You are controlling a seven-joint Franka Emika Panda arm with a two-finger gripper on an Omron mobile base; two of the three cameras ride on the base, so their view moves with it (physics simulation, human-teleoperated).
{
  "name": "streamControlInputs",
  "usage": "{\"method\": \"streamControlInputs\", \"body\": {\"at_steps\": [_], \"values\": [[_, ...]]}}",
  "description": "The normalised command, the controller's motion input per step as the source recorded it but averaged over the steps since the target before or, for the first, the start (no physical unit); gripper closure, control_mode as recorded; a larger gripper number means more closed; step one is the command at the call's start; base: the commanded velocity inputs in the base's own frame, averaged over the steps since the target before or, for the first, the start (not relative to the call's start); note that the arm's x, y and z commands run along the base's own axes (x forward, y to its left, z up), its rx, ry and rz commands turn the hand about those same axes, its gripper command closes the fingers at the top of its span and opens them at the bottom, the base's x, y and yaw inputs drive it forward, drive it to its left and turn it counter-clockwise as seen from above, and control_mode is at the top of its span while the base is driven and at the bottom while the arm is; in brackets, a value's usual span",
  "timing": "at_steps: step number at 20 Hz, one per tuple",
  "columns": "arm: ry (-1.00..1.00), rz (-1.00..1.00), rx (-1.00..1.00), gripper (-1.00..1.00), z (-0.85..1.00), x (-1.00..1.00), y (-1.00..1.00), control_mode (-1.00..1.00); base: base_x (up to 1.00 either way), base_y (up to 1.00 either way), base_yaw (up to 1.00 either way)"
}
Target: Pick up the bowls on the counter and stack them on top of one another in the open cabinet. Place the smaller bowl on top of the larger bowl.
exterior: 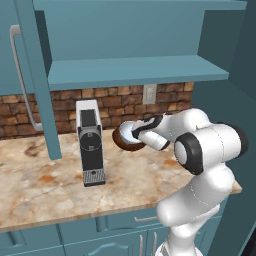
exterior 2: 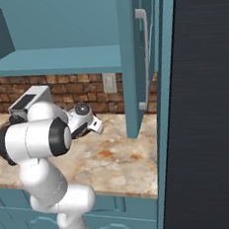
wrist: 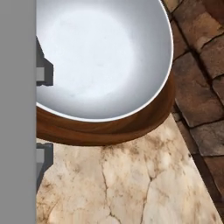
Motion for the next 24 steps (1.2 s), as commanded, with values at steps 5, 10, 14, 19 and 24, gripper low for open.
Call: {"method": "streamControlInputs", "body": {"at_steps": [5, 10, 14, 19, 24], "values": [[0.0, -0.07, 0.0, 1.0, 0.51, -0.34, -0.13, -1.0, 0.0, 0.0, 0.0], [0.0, -0.04, 0.0, 1.0, 0.52, -0.51, -0.22, -1.0, 0.0, 0.0, 0.0], [0.0, -0.03, 0.0, 1.0, 0.72, -0.39, -0.12, -1.0, 0.0, 0.0, 0.0], [0.0, -0.01, 0.0, 1.0, 0.68, -0.56, -0.15, -1.0, 0.0, 0.0, 0.0], [0.0, 0.0, 0.0, 1.0, 0.55, -0.74, -0.2, -1.0, 0.0, 0.0, 0.0]]}}
